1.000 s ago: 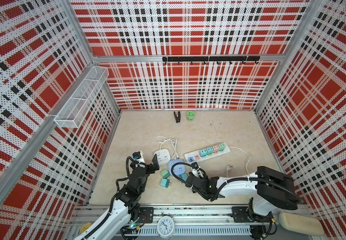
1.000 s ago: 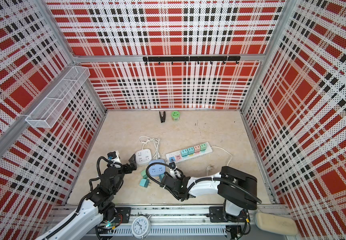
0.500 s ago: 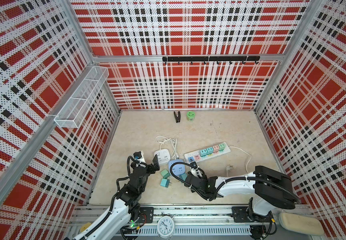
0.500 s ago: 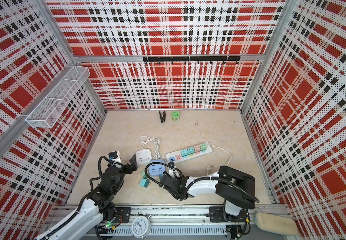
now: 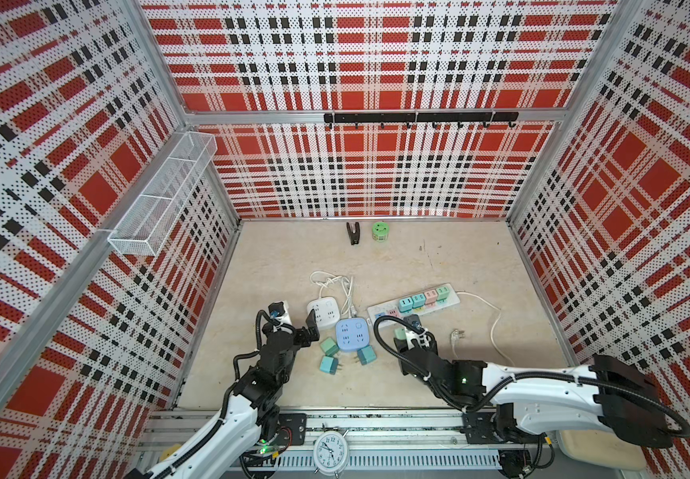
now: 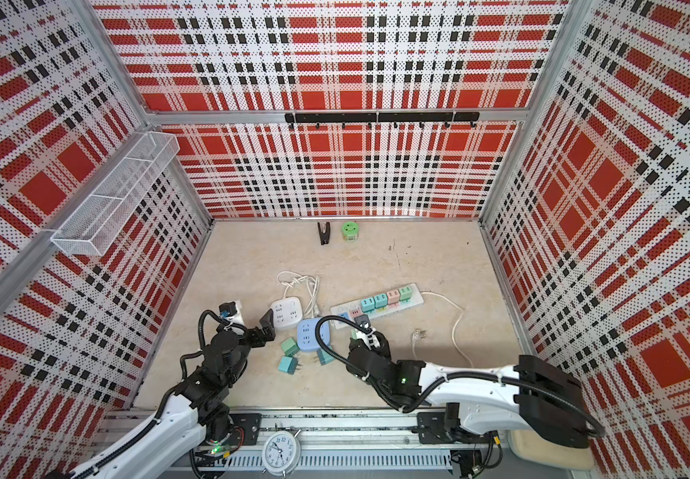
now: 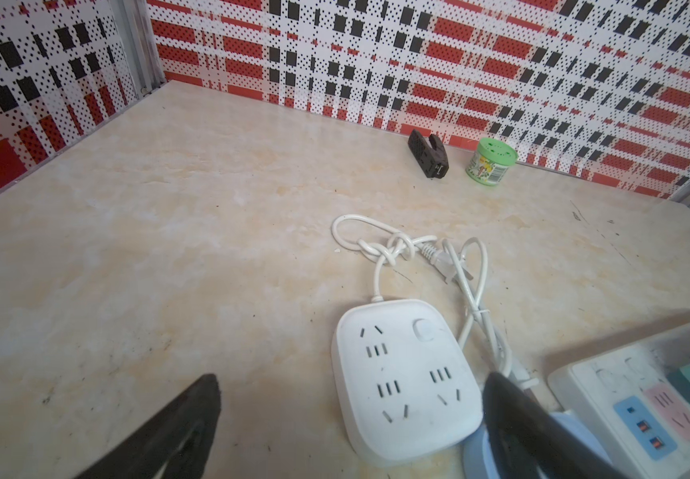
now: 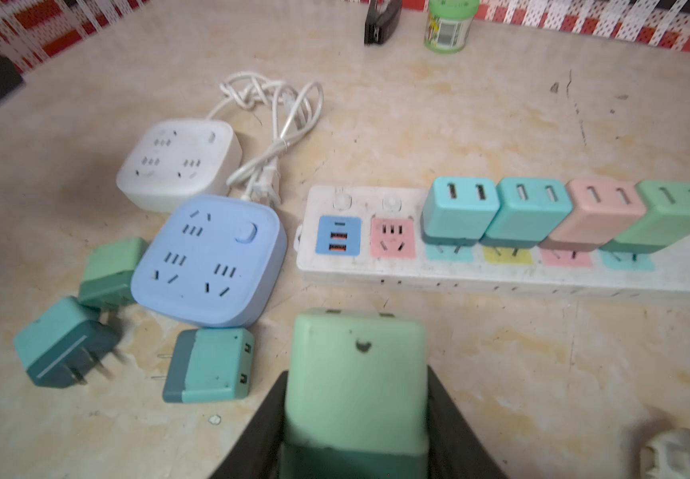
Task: Insert the plug
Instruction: 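Lift the light green adapter toward the left gripper while the left gripper reaches over, then close the left gripper on the light green adapter held by the right gripper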
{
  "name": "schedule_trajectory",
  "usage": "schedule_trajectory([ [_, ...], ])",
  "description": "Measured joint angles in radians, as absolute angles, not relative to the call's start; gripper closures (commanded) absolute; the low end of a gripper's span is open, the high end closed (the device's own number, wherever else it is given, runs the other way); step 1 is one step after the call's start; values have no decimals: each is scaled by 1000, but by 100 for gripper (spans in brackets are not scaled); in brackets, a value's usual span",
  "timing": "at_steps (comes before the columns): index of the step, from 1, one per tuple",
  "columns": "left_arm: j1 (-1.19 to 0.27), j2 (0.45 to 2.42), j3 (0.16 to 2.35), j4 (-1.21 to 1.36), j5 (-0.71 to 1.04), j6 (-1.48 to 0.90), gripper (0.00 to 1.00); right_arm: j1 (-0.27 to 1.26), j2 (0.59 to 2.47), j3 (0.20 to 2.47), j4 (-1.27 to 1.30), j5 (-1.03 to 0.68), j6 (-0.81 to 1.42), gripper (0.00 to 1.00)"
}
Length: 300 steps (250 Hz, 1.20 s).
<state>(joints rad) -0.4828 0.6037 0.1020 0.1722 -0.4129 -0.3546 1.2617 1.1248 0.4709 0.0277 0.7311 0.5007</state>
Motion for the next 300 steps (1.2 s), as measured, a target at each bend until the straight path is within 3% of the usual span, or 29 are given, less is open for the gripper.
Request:
schedule_trajectory([
  [51, -483, 657, 113, 176, -376, -347, 3, 1262, 926, 340, 256, 766, 295, 92],
  [86, -483, 683, 133, 179, -337, -331, 5, 1261, 886, 248, 459, 727, 117, 93],
  [138, -482, 677, 210, 151, -204, -321, 10, 1262, 951, 200, 692, 638, -110, 97],
  [210, -481, 518, 339, -15, -9, -344, 15, 1217, 1142, 171, 1052, 570, -386, 99],
  [251, -490, 462, 430, -147, 84, -361, 21, 1082, 1166, 153, 1079, 427, -396, 100],
  [300, -581, 455, 448, -203, 113, -366, 23, 1069, 1166, 170, 1003, 320, -397, 100],
])
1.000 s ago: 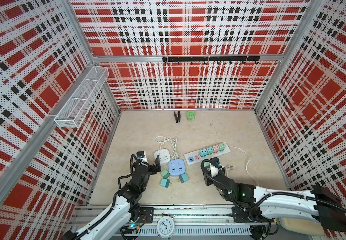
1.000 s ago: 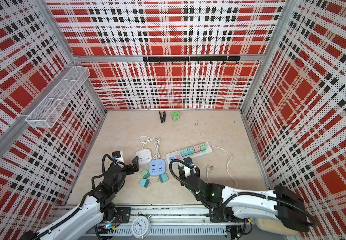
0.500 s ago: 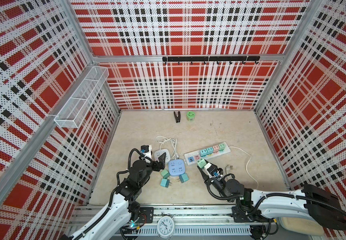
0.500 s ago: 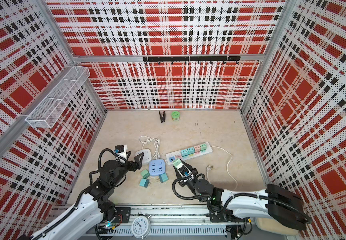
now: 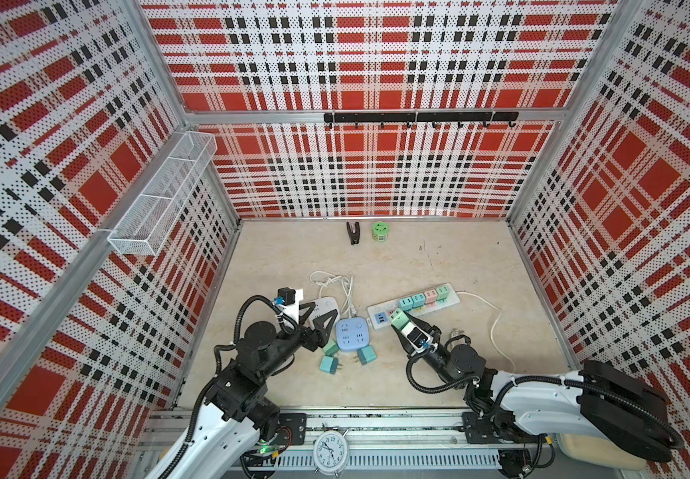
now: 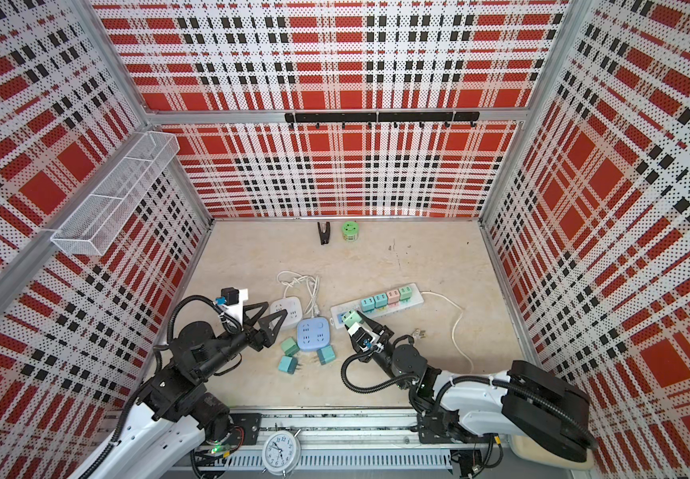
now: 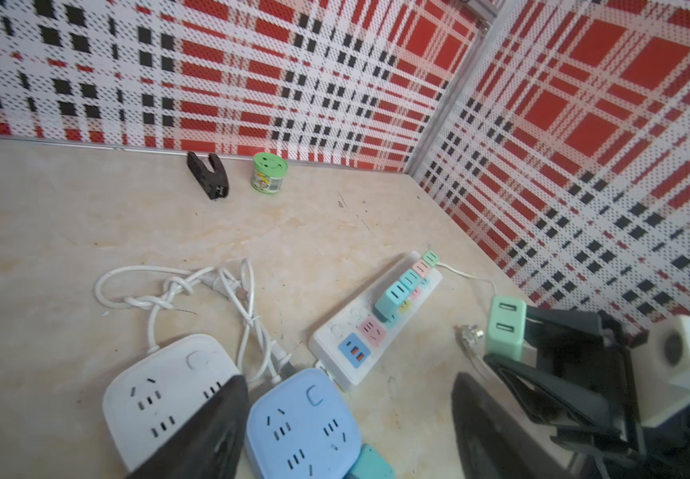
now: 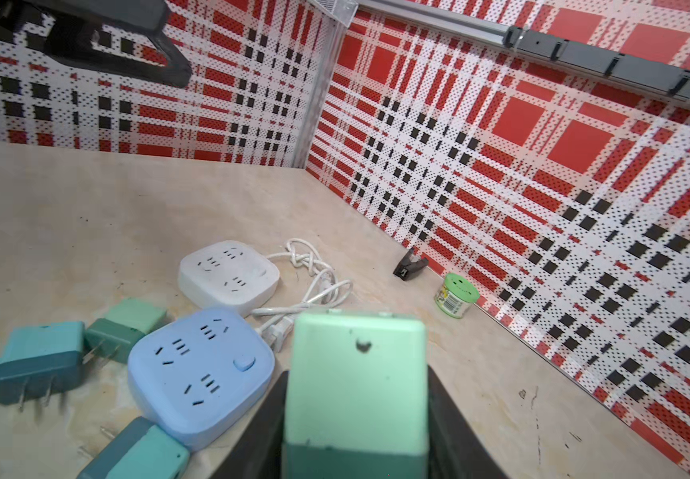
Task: Insert the plug
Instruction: 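Close the left gripper on the light green adapter held by the right gripper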
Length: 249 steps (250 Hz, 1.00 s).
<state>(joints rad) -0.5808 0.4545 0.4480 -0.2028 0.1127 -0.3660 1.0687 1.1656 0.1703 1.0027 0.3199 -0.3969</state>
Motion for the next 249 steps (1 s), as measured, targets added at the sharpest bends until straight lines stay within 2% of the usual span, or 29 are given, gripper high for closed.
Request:
schedule_trajectory([
  [116, -914, 631, 493, -202, 23, -307, 22, 1069, 1179, 172, 970, 210, -389, 100],
  [182, -983, 759, 501, -162, 1, -297, 22, 1069, 1187, 172, 981, 143, -376, 100],
  [249, -991, 877, 547, -141, -4, -290, 22, 1069, 1198, 172, 1001, 91, -372, 100],
])
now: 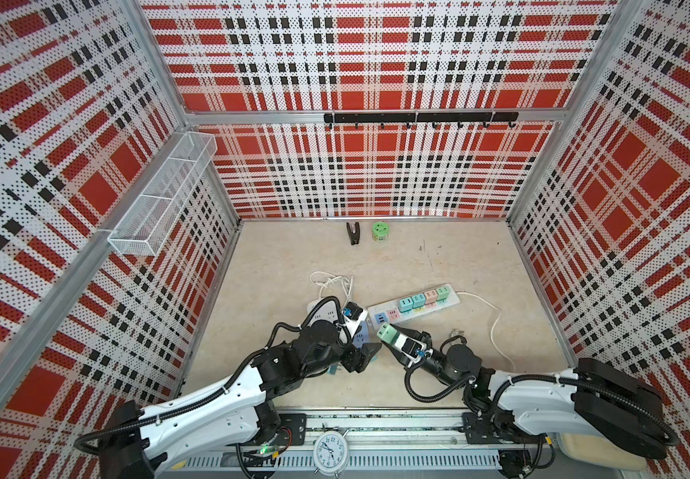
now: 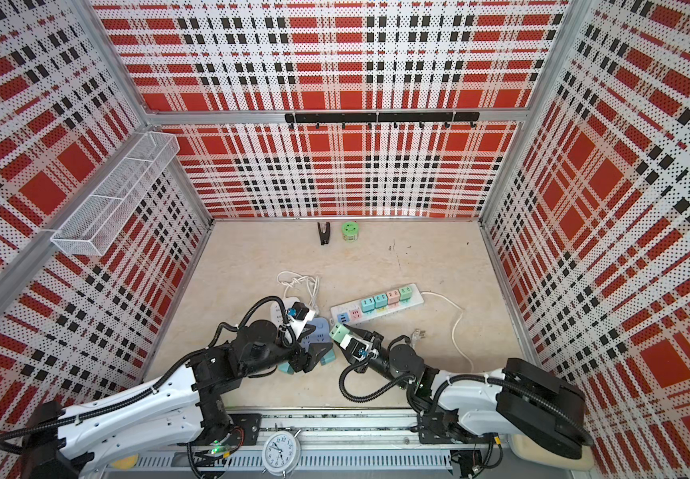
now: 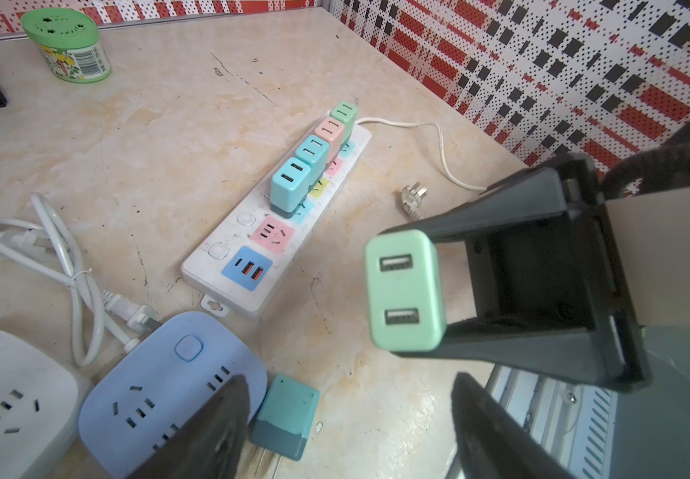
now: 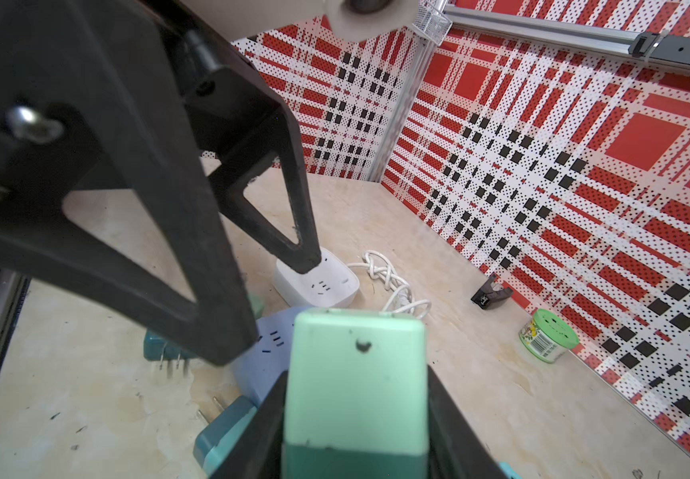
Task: Insert the plug
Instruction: 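Close the left gripper on the light green adapter held by the right gripper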
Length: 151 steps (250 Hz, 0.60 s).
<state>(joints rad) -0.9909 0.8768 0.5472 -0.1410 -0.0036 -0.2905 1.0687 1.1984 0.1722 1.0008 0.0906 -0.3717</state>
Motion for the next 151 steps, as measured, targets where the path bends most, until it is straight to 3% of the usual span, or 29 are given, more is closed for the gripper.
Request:
schedule_trajectory([
  [98, -991, 942, 554, -65, 31, -303, 22, 1066, 1197, 172, 1010, 32, -364, 100],
  [151, -991, 986, 589, -39, 83, -308, 35, 1066, 1197, 172, 1014, 7, -348, 100],
])
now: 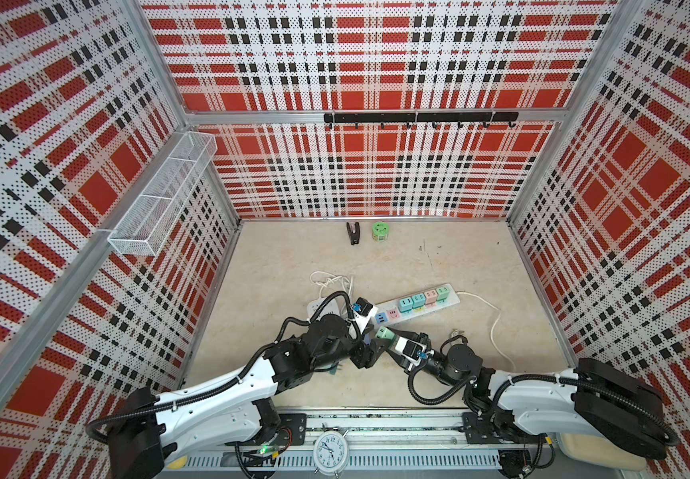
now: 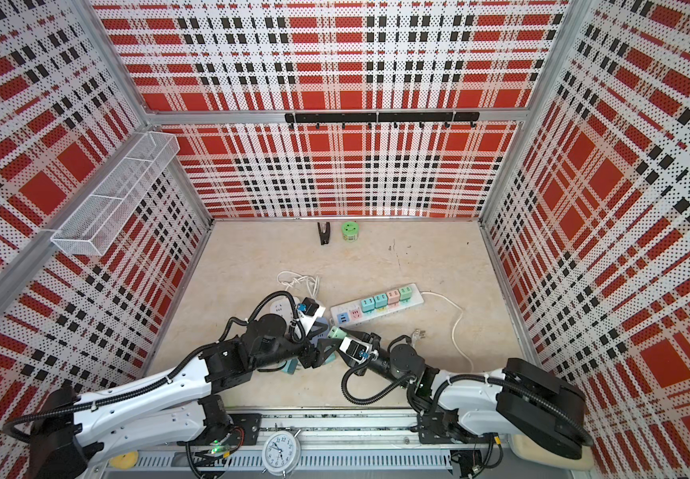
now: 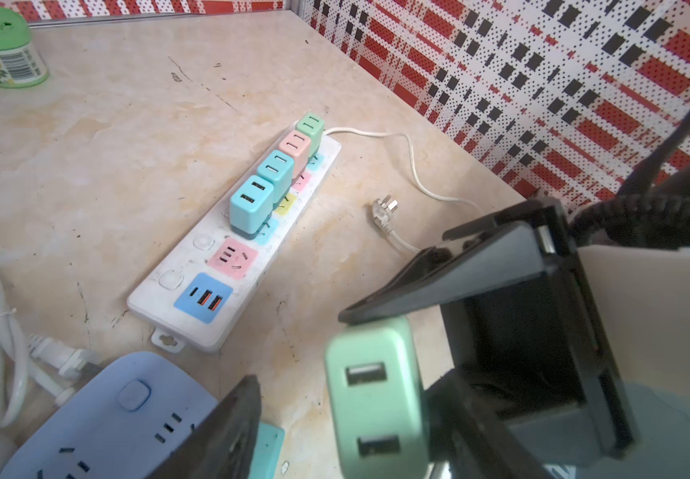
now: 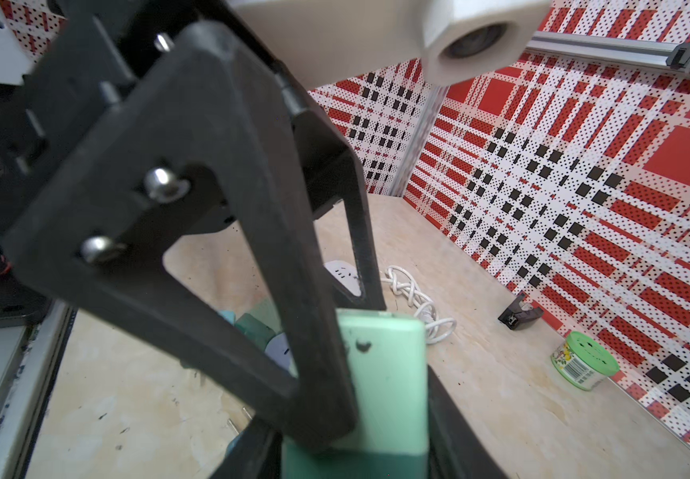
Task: Insert the plug
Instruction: 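Close the left gripper on the light green adapter held by the right gripper, then open and withdraw the right gripper while the left gripper carries the adapter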
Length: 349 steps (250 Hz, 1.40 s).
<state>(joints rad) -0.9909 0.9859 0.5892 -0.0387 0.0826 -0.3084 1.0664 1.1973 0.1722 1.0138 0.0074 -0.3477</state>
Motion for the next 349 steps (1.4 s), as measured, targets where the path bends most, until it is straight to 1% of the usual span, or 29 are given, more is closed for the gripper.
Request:
schedule_trajectory([
  [54, -991, 1041, 617, -22, 126, -305, 56, 1066, 1196, 172, 1014, 3, -347, 100],
  [79, -991, 1058, 622, -17, 139, -312, 70, 1066, 1190, 171, 1009, 8, -349, 100],
  [98, -989, 1068, 635, -8, 142, -340, 83, 1064, 1185, 171, 1019, 30, -357, 100],
  [104, -988, 1070, 638, -7, 142, -342, 87, 1064, 1184, 171, 1022, 36, -360, 95],
  [115, -988, 1074, 643, -7, 141, -343, 94, 1063, 1183, 171, 1026, 42, -362, 79],
  [130, -987, 1077, 644, -6, 141, -344, 100, 1063, 1184, 171, 1028, 47, -363, 66],
  [140, -987, 1079, 644, -2, 140, -343, 100, 1063, 1185, 171, 1029, 52, -365, 55],
  [166, -987, 1082, 644, 1, 140, -324, 100, 1064, 1187, 168, 1044, 64, -357, 31],
  [188, -987, 1081, 644, 1, 134, -310, 100, 1065, 1184, 157, 1076, 77, -364, 17],
  [210, -980, 1073, 644, 0, 112, -304, 100, 1065, 1157, 133, 1082, 93, -357, 8],
  [245, -960, 1009, 610, 2, 53, -282, 100, 1065, 1064, 95, 1074, 128, -363, 0],
  [281, -954, 934, 558, 1, -2, -238, 100, 1039, 961, 86, 1031, 207, -352, 0],
  [307, -954, 905, 531, 1, -9, -187, 100, 941, 874, 88, 940, 248, -297, 0],
  [349, -954, 905, 527, -3, -35, -101, 100, 720, 746, 90, 775, 257, -157, 0],
])
